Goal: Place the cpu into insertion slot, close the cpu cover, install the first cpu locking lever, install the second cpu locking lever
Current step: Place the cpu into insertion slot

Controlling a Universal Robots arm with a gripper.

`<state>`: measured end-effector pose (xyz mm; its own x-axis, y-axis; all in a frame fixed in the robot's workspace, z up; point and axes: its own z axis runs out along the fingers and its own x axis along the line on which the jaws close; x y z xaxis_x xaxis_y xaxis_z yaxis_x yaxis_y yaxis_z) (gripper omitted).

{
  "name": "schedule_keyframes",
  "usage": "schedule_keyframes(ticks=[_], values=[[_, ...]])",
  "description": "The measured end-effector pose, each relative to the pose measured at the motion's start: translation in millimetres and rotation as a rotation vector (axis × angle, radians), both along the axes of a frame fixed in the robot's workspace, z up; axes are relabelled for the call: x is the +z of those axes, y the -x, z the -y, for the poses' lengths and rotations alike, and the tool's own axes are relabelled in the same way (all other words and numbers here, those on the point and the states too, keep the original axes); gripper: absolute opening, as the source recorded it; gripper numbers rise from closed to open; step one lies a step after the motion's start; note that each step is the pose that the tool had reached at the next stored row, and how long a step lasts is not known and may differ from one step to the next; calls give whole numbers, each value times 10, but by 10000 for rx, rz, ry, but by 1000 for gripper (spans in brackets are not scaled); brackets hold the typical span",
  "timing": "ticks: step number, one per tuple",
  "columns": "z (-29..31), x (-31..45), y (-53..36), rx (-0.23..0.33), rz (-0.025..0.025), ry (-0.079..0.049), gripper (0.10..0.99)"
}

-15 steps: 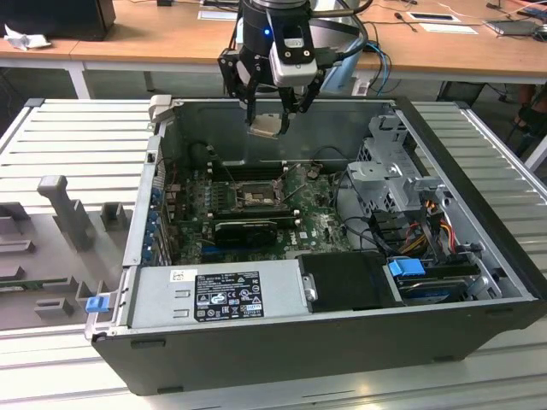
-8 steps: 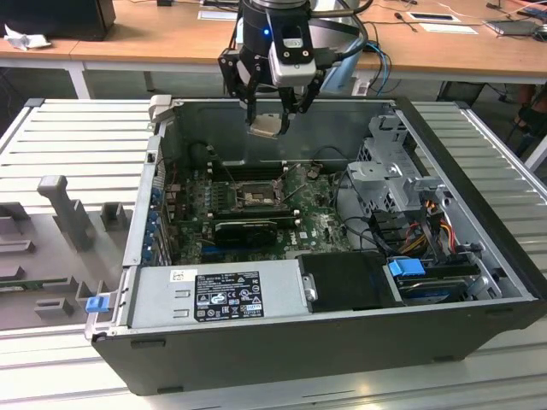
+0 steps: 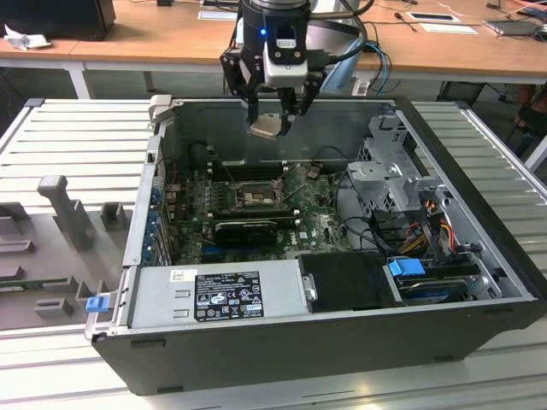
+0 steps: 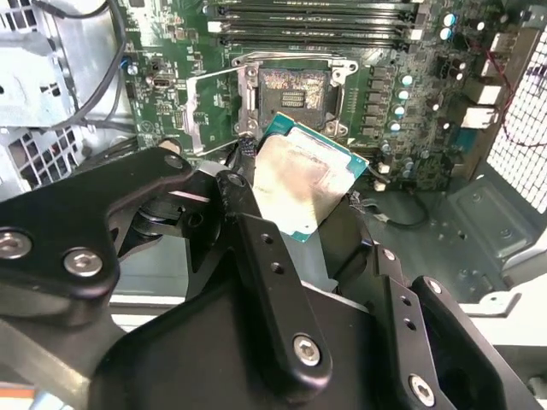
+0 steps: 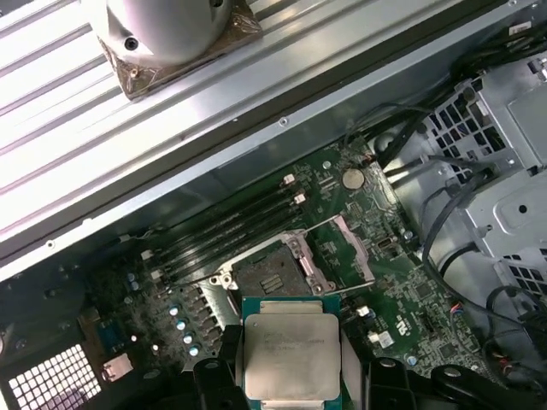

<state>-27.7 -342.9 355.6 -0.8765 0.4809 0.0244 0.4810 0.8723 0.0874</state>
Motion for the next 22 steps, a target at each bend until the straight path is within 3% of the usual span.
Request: schedule_keyframes(ticks=[4,13,22], values=[[0,-5,0,-488,0,-1,541],[0,-61,0,-640,-14,27,541],[0,-65,0,-1595,-15,24,541]])
